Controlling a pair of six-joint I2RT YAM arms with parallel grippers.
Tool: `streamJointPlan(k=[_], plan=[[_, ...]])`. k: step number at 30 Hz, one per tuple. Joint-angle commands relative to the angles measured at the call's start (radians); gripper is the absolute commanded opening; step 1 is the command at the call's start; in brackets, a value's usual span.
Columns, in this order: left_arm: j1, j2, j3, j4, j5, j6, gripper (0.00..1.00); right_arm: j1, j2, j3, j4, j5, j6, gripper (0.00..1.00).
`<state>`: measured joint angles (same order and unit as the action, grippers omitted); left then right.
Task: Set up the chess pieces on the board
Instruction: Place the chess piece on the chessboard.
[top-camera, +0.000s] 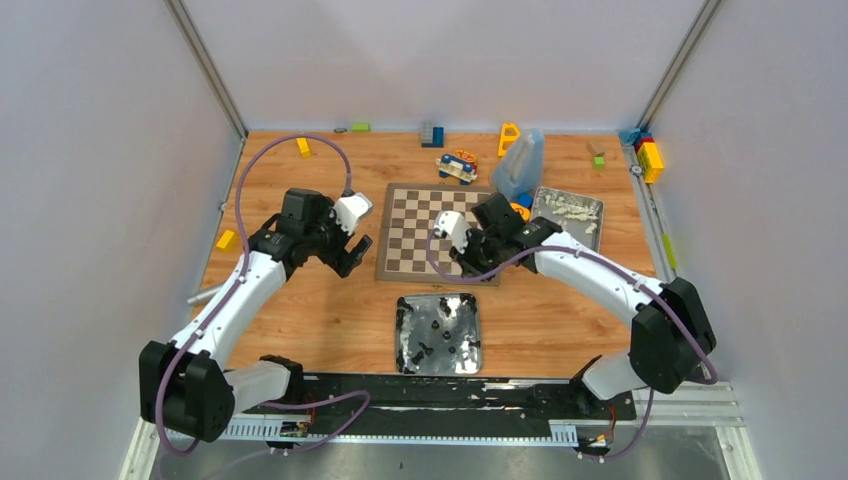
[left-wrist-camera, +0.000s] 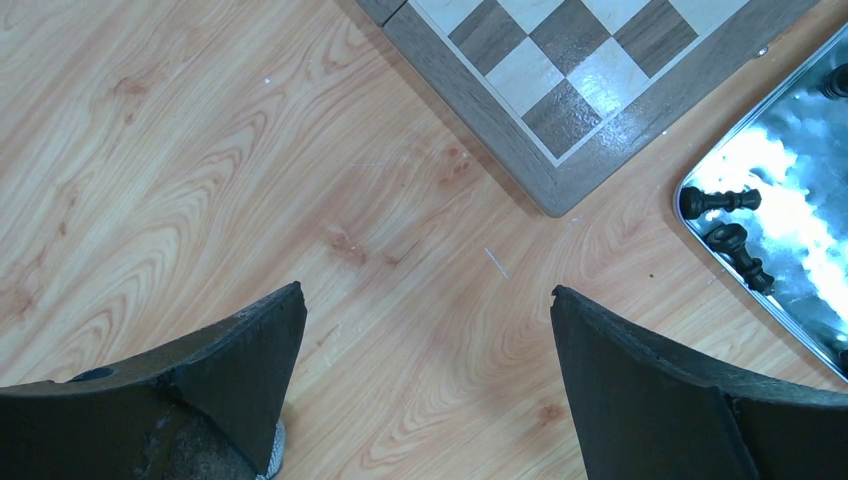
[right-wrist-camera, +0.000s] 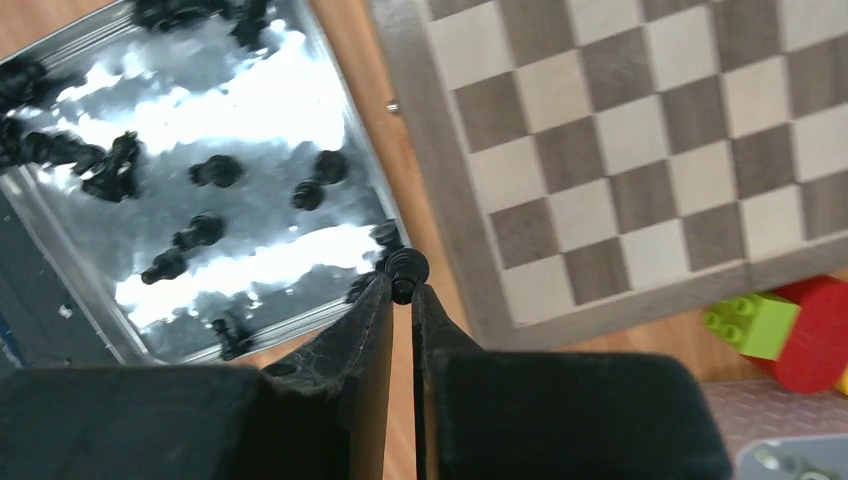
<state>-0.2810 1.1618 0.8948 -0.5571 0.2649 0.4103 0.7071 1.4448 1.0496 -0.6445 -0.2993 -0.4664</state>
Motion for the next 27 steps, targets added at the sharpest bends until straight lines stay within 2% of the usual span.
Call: streamJointPlan(k=[1, 12, 27], plan=[[-0.001, -0.031, 0.006, 0.022, 0.022, -0.008, 1.0, -0.083, 0.063, 0.107, -0.016, 0.044, -0.021, 0.0], [-0.001, -0.051, 0.003, 0.023, 0.031, -0.007, 1.0, -0.169, 0.27, 0.27, -0.129, 0.16, -0.044, 0.0], [-0.002, -0.056, -0.003, 0.025, 0.031, -0.001, 1.0, -0.189, 0.386, 0.329, -0.151, 0.168, -0.033, 0.01]])
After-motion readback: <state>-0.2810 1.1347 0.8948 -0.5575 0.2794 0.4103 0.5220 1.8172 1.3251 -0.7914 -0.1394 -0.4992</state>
